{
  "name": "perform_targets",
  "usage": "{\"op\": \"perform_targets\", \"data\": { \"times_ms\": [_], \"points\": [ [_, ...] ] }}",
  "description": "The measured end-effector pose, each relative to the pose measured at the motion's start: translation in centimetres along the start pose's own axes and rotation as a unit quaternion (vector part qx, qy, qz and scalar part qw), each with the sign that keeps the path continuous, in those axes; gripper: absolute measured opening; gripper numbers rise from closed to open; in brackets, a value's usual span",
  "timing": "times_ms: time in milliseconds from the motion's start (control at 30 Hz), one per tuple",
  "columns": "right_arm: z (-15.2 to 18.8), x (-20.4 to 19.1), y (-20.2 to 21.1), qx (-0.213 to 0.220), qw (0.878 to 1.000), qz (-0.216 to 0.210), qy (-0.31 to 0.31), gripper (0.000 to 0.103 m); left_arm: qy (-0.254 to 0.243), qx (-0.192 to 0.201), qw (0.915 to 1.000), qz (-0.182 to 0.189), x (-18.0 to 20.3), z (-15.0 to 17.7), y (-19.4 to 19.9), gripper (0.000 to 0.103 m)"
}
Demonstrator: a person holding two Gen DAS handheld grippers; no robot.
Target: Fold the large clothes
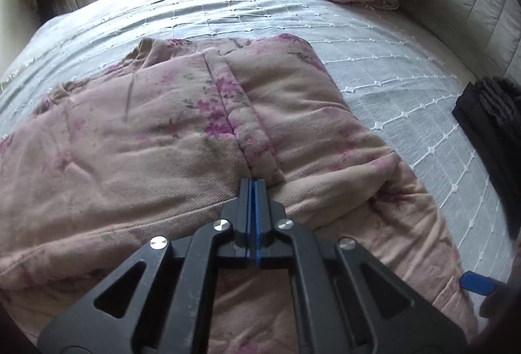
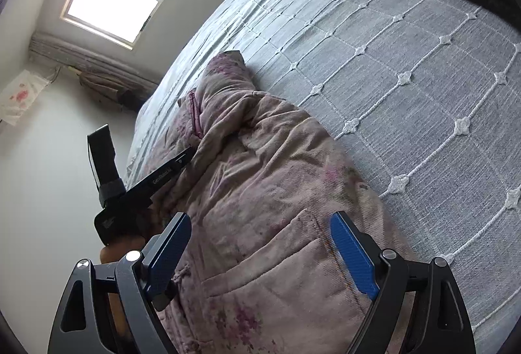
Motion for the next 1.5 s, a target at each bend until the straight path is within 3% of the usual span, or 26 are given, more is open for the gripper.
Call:
{"op": "perform_targets", "data": {
  "times_ms": [133,167,267,333,467,567,633,767,900,1000,1100,1167,1200,1233,1267,1400,1500],
  "points": [
    [0.0,-0.3,0.0,0.002,1.0,0.002,0.01,0.089,0.011,-0.011,0.9998,0.013,0.0,0.3,0.5,0.004],
    [0.0,-0.3,0.0,0.005,1.0,0.009,0.015,0.089,0.025,-0.009,0.9993,0.025,-0.1,0.5,1.2,0.012],
    [0.0,-0.3,-0.1,0.011,0.999,0.026,0.023,0.089,0.07,0.006,0.9967,0.04,-1.1,1.5,3.5,0.054],
    [0.2,-0.5,-0.3,0.006,1.0,0.02,0.023,0.089,0.088,0.02,0.9951,0.04,-2.1,2.4,5.1,0.056],
    [0.5,-0.8,-0.7,0.002,0.999,0.021,0.028,0.089,0.113,0.01,0.9935,0.014,-4.6,4.9,7.2,0.06],
    [0.5,-0.6,-0.8,0.001,0.999,0.022,0.024,0.089,0.113,0.018,0.9929,-0.031,-6.1,5.3,7.8,0.073],
    [0.4,-0.6,-0.9,0.002,1.0,0.022,0.019,0.089,0.097,0.012,0.9941,-0.047,-6.0,4.9,7.2,0.074],
    [0.4,-0.6,-0.8,0.003,1.0,0.017,0.013,0.089,0.075,-0.013,0.9964,-0.037,-4.0,3.2,4.6,0.074],
    [0.1,-0.5,-0.6,0.003,1.0,0.017,0.009,0.089,0.051,-0.003,0.997,-0.058,-1.9,0.7,2.8,0.074],
    [0.0,-0.3,-0.4,0.003,1.0,0.015,0.003,0.089,0.005,0.01,0.9963,-0.085,0.0,-1.1,0.6,0.081],
    [0.0,-0.2,-0.2,0.003,1.0,0.018,0.004,0.089,-0.036,-0.001,0.9895,-0.14,0.6,-1.7,-1.8,0.081],
    [0.0,-0.4,-0.2,0.001,1.0,0.016,0.01,0.089,-0.031,0.005,0.9869,-0.158,0.3,-2.0,-2.4,0.077],
    [0.1,-0.5,-0.2,0.001,1.0,0.016,0.012,0.089,-0.023,0.01,0.9873,-0.157,0.1,-2.1,-2.2,0.062],
    [0.1,-0.6,-0.2,0.0,1.0,0.015,0.013,0.089,-0.016,0.012,0.9892,-0.145,0.1,-2.3,-2.1,0.054],
    [0.1,-0.7,-0.2,-0.001,1.0,0.013,0.015,0.089,-0.012,0.011,0.9906,-0.136,0.0,-2.5,-1.8,0.037],
    [0.1,-0.7,-0.2,-0.001,1.0,0.011,0.016,0.089,-0.005,0.023,0.9885,-0.149,-0.4,-2.7,0.0,0.027],
    [0.1,-0.5,-0.2,0.002,1.0,0.01,0.01,0.089,0.027,0.061,0.9909,-0.117,0.5,-2.6,3.7,0.028]
  ]
}}
Point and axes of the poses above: each gripper's, at about its wrist camera, not at the fingertips, and y roughly against the way its jaws point, x to its right, z to its underside, the point moved 7 cm from there along -y, roughly the way its jaws point, and after that the axes turned 6 degrees about -y, right-handed, at the moved point
